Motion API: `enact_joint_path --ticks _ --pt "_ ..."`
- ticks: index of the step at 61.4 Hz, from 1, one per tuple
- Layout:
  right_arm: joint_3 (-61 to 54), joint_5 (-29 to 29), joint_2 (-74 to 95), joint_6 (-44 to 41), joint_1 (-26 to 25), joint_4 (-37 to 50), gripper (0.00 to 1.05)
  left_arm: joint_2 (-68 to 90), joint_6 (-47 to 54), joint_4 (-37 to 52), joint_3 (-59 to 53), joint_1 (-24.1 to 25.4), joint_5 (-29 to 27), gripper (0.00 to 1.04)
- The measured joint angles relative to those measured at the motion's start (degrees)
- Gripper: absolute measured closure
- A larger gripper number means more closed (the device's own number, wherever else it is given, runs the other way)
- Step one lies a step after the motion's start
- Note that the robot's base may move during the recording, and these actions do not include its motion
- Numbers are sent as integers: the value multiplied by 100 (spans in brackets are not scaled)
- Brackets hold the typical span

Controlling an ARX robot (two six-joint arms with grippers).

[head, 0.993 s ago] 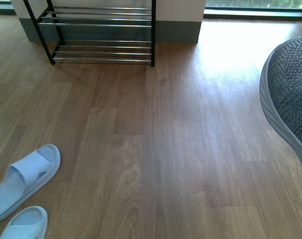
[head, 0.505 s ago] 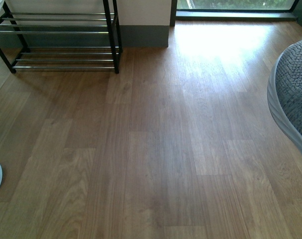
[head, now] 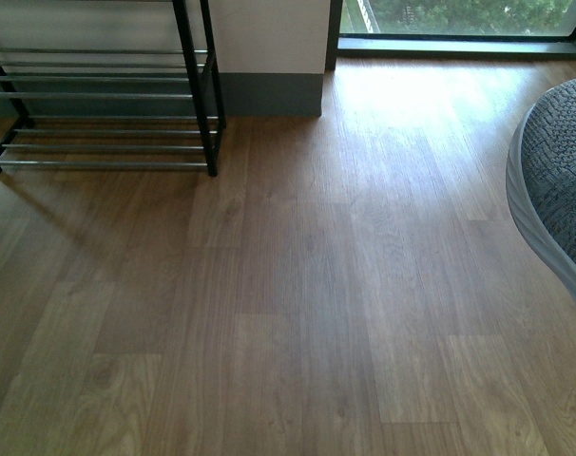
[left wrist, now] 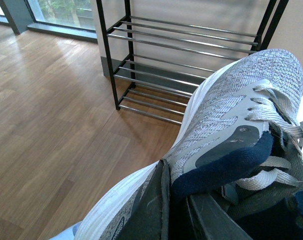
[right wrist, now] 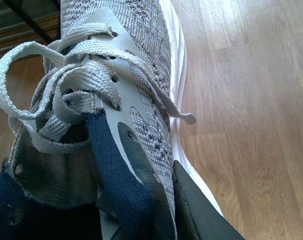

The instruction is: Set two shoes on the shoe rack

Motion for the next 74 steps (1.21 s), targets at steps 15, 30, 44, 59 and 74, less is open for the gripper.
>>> enact_joint_path --ticks 15,30,44,59,74 --pt "0 9 0 2 0 0 103 0 0 0 0 -4 33 103" --pt "-2 0 0 2 0 0 103 0 0 0 0 -2 22 103" --pt "-2 0 2 2 0 0 103 2 0 0 0 0 7 103" --pt "-9 -2 2 2 0 0 103 0 2 0 -4 0 2 103" --pt "-11 -90 0 2 31 0 103 0 17 0 -7 22 -48 103"
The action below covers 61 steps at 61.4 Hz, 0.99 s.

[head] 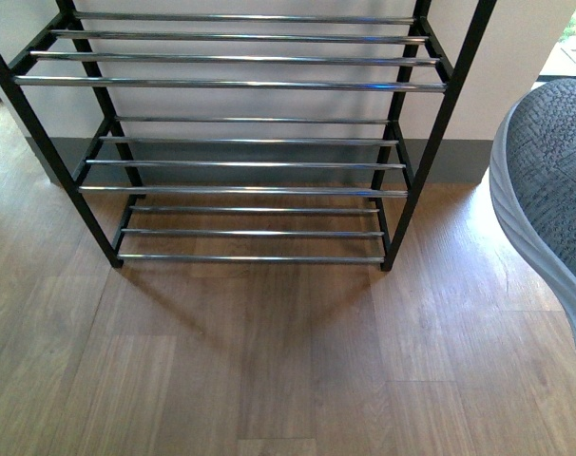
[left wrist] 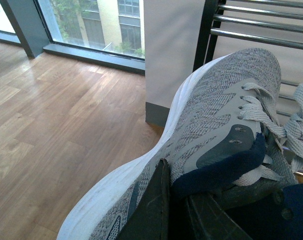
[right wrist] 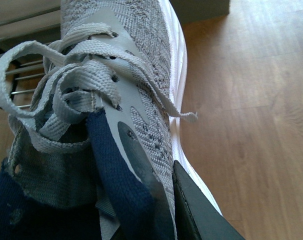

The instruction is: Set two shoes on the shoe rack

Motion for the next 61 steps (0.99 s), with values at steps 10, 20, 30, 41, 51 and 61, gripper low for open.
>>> enact_joint_path --ticks 10,20,30,41,51,61 --pt "0 63 0 0 0 0 103 0 -2 0 0 -4 28 103" --pt "0 85 0 0 -7 0 103 2 -2 0 0 -11 63 103" --pt "0 81 0 0 -7 0 103 2 -2 0 0 -11 42 103" --pt "0 83 0 0 -7 0 103 2 -2 0 0 -11 46 103" --pt "-2 85 2 0 -7 0 103 4 0 0 -9 -11 46 103" --pt "-2 83 2 0 -7 0 103 4 0 0 -9 -11 46 103"
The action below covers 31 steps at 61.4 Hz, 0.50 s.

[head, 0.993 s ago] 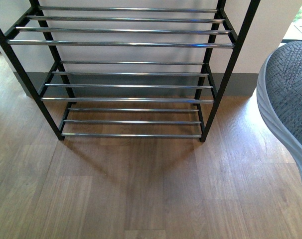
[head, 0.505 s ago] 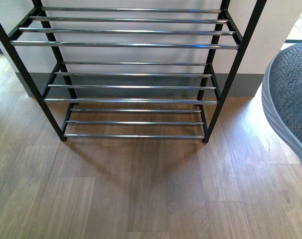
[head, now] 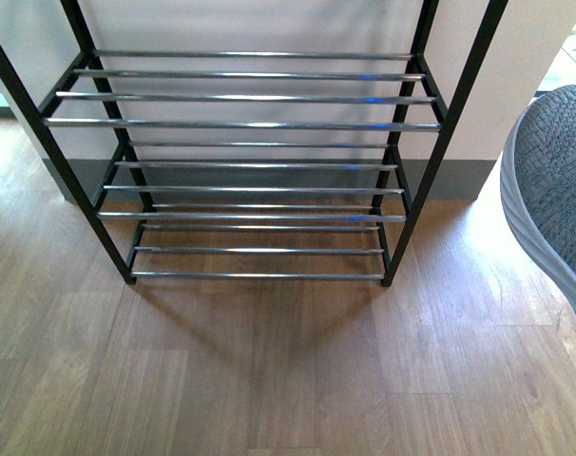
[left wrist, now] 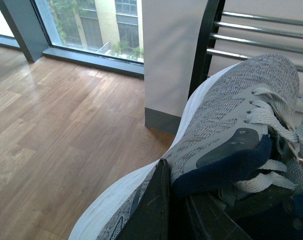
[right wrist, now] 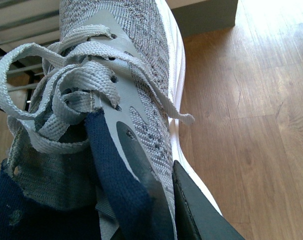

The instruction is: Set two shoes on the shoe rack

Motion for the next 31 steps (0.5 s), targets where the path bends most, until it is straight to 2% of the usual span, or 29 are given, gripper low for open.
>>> enact_joint_path --ticks 31 --pt "0 2 0 0 0 0 103 -2 0 0 0 0 -2 103"
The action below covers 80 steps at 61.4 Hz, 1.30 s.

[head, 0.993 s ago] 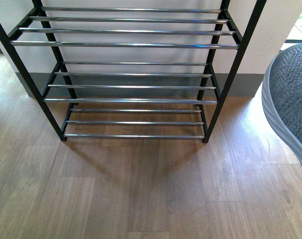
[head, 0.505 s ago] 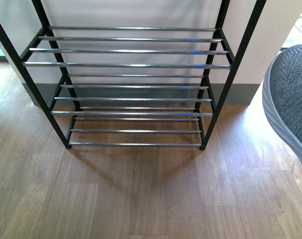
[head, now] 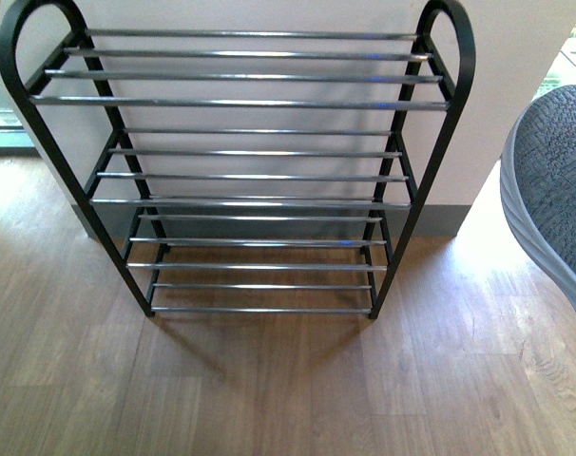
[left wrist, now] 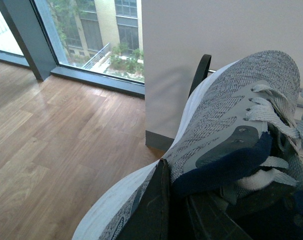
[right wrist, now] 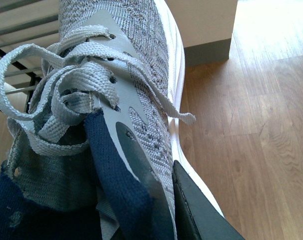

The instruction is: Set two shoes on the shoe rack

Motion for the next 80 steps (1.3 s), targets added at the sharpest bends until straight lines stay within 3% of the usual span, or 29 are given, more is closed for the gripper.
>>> enact_joint_path --ticks 66,75,80 --pt "2 0 -2 -2 0 2 103 0 0 0 0 0 0 103" --pt "-673 216 452 -802 129 2717 103 0 0 0 0 0 0 103" --pt "-481 400 236 -852 291 2795 103 0 0 0 0 0 0 103"
